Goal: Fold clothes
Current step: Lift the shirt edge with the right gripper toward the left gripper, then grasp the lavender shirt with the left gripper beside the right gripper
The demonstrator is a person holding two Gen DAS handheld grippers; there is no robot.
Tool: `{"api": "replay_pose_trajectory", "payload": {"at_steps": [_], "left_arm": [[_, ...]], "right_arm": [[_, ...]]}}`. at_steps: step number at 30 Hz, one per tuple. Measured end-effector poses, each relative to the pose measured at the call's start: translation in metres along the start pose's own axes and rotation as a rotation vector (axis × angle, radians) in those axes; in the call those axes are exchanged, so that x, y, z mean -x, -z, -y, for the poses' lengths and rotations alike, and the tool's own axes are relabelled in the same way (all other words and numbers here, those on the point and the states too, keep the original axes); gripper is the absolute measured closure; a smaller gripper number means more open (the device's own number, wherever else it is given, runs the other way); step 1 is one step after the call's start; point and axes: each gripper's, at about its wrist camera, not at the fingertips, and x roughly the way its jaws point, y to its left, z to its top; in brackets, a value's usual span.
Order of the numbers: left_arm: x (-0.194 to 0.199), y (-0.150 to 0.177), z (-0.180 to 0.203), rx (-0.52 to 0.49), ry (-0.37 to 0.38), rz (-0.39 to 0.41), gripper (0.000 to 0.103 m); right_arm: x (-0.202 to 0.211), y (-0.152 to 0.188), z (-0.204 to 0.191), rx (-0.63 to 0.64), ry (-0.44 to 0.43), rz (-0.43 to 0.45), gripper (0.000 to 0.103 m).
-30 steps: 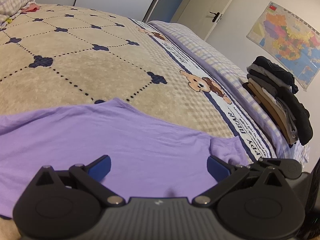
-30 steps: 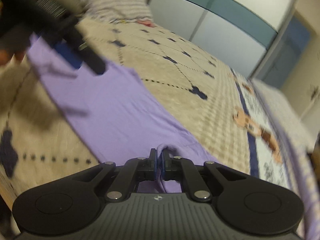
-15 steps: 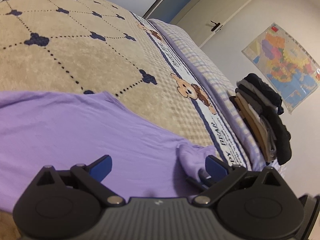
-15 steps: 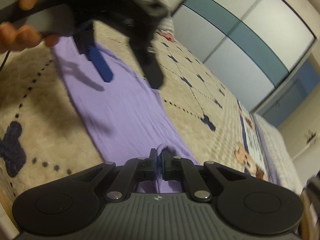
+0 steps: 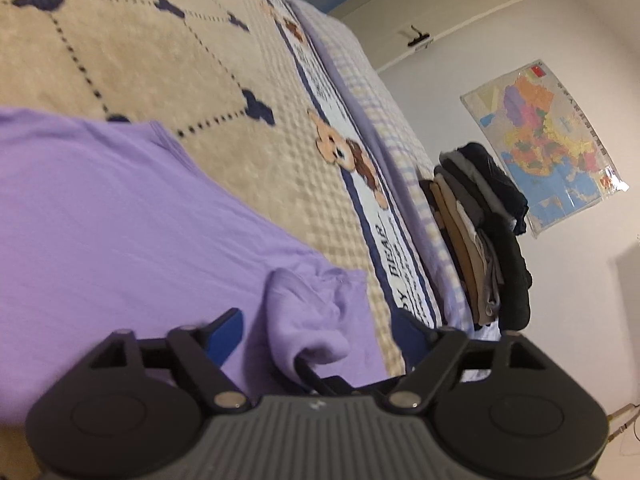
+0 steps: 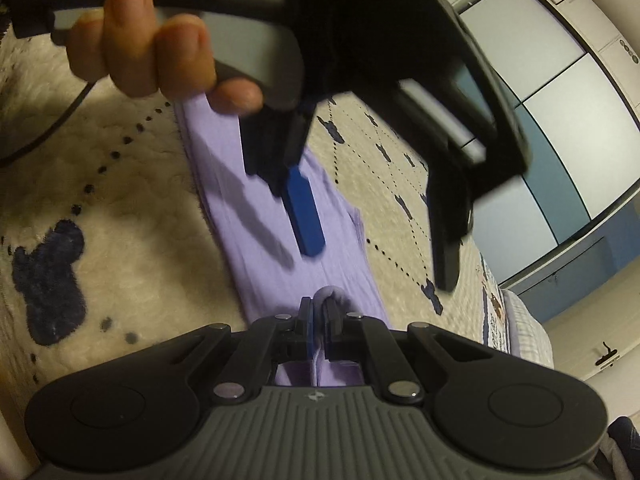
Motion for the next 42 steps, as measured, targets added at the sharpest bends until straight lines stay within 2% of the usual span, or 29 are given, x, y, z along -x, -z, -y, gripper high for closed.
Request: {"api": "replay_pose_trajectory", "payload": {"at_steps": [2, 5, 7, 8, 9, 19, 27, 34, 42], "left_arm": [[-0.010, -0.001, 0.001, 0.005, -0.010, -0.020, 0.035], [-0.021, -0.002, 0.000, 0.033, -0.030, -0.041, 0.054], [-0.025, -0.002, -0.001, 0.046, -0.060, -0.037, 0.088], [-0.026, -0.003, -0.001, 0.049, -0.085, -0.025, 0.096], [-0.025, -0.003, -0.001, 0.053, -0.098, -0.011, 0.098], [0.026, -0.016, -0.013, 0.051, -0.172, 0.117, 0.098], [0.073, -0.021, -0.044, 0.074, -0.277, 0.183, 0.098], [0.115, -0.028, -0.063, 0.052, -0.359, 0.249, 0.098], [0.149, -0.034, -0.083, 0.065, -0.424, 0.297, 0.098]], "right_arm": [[0.003, -0.001, 0.001, 0.004, 0.005, 0.013, 0.098], [0.008, -0.003, 0.003, 0.004, 0.005, 0.030, 0.098], [0.010, -0.003, 0.003, 0.002, 0.006, 0.032, 0.098], [0.010, -0.004, 0.003, 0.002, 0.008, 0.031, 0.098], [0.011, -0.004, 0.003, 0.002, 0.012, 0.030, 0.098], [0.009, -0.035, 0.016, -0.107, -0.027, 0.088, 0.098], [-0.002, -0.073, -0.007, -0.095, -0.088, 0.149, 0.098], [-0.013, -0.108, -0.017, -0.168, -0.157, 0.192, 0.098], [-0.021, -0.146, -0.039, -0.189, -0.204, 0.228, 0.098]]}}
